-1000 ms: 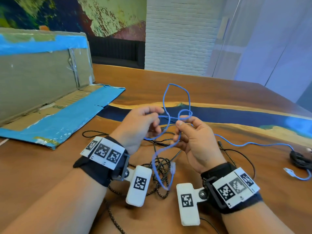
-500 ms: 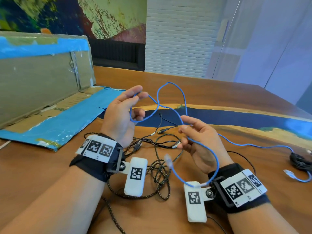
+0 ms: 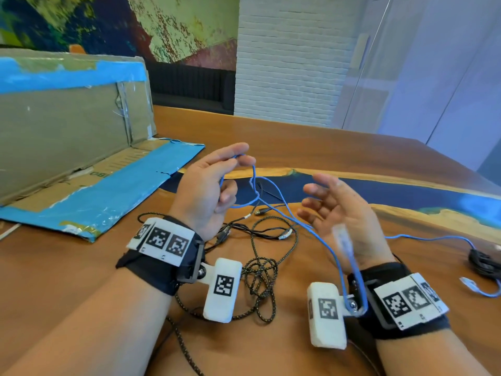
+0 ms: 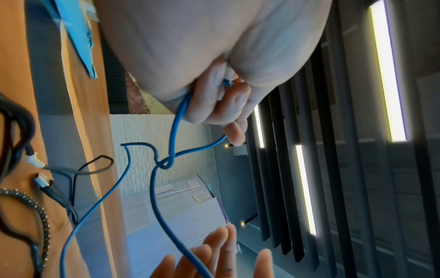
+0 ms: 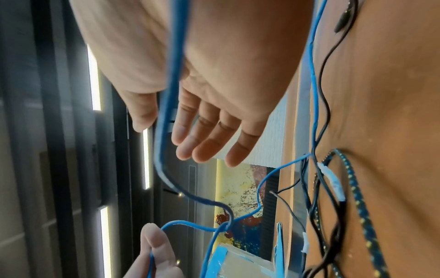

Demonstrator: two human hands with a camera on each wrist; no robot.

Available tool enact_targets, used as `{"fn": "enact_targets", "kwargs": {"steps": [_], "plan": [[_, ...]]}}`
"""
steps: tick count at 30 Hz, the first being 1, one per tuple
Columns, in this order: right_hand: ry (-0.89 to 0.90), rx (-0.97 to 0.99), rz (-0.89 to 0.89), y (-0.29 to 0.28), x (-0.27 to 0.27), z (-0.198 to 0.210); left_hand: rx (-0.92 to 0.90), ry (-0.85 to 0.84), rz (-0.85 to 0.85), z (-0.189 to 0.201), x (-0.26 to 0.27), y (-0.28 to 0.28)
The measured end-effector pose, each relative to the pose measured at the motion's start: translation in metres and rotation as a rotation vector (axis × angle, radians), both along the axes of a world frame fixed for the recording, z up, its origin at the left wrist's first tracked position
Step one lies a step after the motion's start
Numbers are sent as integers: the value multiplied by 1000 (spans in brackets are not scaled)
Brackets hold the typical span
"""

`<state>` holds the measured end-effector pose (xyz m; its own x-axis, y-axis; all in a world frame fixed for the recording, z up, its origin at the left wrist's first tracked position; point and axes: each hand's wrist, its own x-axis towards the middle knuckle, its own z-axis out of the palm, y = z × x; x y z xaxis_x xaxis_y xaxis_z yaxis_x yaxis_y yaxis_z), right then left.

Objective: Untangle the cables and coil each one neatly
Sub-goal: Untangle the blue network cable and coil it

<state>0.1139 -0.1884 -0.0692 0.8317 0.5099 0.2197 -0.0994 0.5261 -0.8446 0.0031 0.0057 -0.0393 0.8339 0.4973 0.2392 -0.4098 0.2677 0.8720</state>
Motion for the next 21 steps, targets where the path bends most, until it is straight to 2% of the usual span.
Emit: {"fn": "enact_targets", "kwargs": {"steps": [2,4,8,10,12,15,17,21], "plan": [[-85,-60,18,0,-3,0,59,22,-31,0,-1,-3],[-206,-208,14,5,-9,-3,120,53,-109,-1,-2,-9],[-350,-383,186,18,-18,-11,259,105,-243,-5,-4,-18],[-396,-446,140,23,-22,-13,295,124,-271,-7,-4,-20],[-334,-401,66,26,-25,-14,323,145,-247,-7,-3,-20],[-158,-207,7,22,-23,-5,423,169,-175,-6,-1,-16],[-114,-128,-11,18,-20,1,442,160,-185,-4,-4,-15],[-207,-150,-97,16,-17,3,168,118,-247,2,-8,-16]]}}
